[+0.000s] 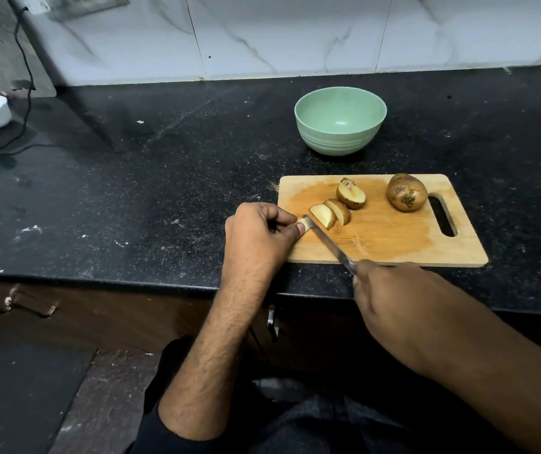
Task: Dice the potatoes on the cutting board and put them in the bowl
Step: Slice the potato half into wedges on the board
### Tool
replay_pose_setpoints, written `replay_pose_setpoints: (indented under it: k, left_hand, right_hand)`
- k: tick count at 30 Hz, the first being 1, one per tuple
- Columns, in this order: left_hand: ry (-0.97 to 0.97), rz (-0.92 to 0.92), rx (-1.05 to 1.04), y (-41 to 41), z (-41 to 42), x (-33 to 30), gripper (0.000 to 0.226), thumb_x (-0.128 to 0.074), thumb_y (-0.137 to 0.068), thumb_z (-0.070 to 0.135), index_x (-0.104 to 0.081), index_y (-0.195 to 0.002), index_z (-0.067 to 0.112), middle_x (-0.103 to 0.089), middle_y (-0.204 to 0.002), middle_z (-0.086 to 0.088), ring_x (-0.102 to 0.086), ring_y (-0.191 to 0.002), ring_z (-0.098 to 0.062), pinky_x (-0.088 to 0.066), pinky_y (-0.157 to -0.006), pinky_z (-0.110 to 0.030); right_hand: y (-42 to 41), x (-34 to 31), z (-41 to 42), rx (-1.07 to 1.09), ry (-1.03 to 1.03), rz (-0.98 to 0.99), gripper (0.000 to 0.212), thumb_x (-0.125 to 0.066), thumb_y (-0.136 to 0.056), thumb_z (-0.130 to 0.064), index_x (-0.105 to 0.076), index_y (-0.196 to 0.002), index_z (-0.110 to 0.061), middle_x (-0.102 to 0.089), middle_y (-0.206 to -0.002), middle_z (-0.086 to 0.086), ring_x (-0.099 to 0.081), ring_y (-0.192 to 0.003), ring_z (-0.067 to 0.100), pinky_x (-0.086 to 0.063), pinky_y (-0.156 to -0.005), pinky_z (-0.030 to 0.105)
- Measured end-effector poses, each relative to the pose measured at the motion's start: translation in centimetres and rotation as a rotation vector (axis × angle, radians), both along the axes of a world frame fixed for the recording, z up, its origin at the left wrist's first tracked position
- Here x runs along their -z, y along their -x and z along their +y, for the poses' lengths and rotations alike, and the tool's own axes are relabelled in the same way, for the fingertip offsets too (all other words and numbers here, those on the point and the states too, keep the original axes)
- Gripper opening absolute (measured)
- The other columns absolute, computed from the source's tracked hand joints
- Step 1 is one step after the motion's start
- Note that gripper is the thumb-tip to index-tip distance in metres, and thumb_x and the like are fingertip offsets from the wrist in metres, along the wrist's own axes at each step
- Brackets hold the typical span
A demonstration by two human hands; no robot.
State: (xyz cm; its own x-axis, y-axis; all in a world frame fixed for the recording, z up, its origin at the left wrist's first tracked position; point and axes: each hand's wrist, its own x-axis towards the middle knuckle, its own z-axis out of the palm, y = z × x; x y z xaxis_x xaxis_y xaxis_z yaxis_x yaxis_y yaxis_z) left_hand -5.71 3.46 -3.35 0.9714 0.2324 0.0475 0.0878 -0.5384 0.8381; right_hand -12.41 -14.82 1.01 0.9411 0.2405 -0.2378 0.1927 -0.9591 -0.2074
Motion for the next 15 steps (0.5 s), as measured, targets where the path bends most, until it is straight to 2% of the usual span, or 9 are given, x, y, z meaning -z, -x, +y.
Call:
replay_pose_setpoints:
  k: [3, 9, 15]
  left_hand:
    - [0.005, -0.013, -0.002, 0.0, 0.0, 0.2, 0.01, -0.087, -0.076, 0.028, -0.079, -0.081, 0.024, -0.071, -0.075, 0.016, -0.061, -0.07, 0.009, -0.042, -0.061, -0.001]
    - [-0.019, -0.069, 0.014, 0.4, 0.0, 0.5, 0.01, -0.086, -0.077, 0.031, -0.079, -0.083, 0.026, -0.072, -0.078, 0.018, -0.063, -0.076, 0.006, -0.045, -0.067, -0.005]
    - [-0.006, -0.101, 0.049, 0.9, 0.5, 0.6, 0.011, -0.084, -0.079, 0.03, -0.079, -0.089, 0.03, -0.072, -0.079, 0.018, -0.064, -0.079, 0.0, -0.045, -0.067, -0.005]
  right_hand:
    - [1.5, -0.5, -1.1, 0.026, -0.012, 0.022, 0.023, -0.023, -0.107, -0.043, -0.04, -0.097, -0.032, -0.053, -0.074, -0.004, -0.051, -0.061, 0.009, -0.048, -0.062, 0.033]
    - [2.6, -1.3, -2.5, 0.051, -0.015, 0.033, 0.03, -0.021, -0.103, -0.05, -0.038, -0.086, -0.032, -0.055, -0.071, -0.004, -0.056, -0.062, 0.01, -0.053, -0.065, 0.035]
    - [1.3, -1.8, -0.9, 0.043, -0.046, -0.06, 0.025, -0.023, -0.104, -0.047, -0.033, -0.084, -0.036, -0.053, -0.071, -0.005, -0.051, -0.065, 0.006, -0.036, -0.053, 0.025]
